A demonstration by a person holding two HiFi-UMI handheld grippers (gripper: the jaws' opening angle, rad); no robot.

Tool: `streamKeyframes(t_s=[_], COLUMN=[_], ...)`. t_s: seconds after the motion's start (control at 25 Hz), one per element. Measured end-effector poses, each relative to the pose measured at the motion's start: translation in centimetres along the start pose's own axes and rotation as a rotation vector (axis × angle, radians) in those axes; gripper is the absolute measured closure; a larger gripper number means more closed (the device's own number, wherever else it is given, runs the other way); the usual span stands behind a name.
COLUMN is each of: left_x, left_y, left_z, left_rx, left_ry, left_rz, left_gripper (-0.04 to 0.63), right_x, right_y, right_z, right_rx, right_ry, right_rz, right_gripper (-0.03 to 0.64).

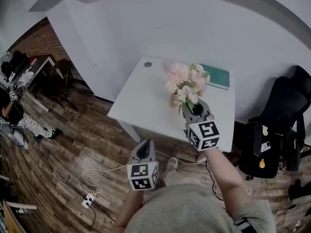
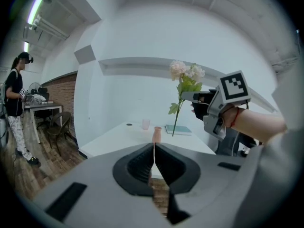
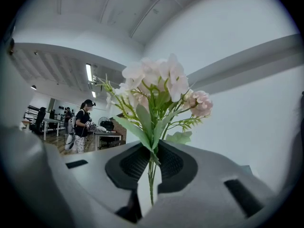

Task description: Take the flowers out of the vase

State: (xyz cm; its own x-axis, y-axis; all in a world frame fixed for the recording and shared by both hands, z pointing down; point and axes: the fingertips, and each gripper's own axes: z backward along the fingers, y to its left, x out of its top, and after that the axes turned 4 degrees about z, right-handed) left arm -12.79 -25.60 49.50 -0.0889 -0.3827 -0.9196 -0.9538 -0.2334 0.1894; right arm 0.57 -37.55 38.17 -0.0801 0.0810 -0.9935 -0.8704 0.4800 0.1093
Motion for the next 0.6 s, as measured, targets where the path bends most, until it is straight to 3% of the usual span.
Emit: streamKeyframes(t_s=[0.6], left_x=[-2.2], left_y=[-1.5], left_z=[4.8], left_rx=[0.019], left_ry=[-0.031], left_rz=[0.018], left_gripper=[0.586], right_x=[-0.7], right_y=[4.0], right_z=[8.3], right_rx=[0.024], right_ry=[0.005], right_rz=[0.006], right_gripper=[0.577])
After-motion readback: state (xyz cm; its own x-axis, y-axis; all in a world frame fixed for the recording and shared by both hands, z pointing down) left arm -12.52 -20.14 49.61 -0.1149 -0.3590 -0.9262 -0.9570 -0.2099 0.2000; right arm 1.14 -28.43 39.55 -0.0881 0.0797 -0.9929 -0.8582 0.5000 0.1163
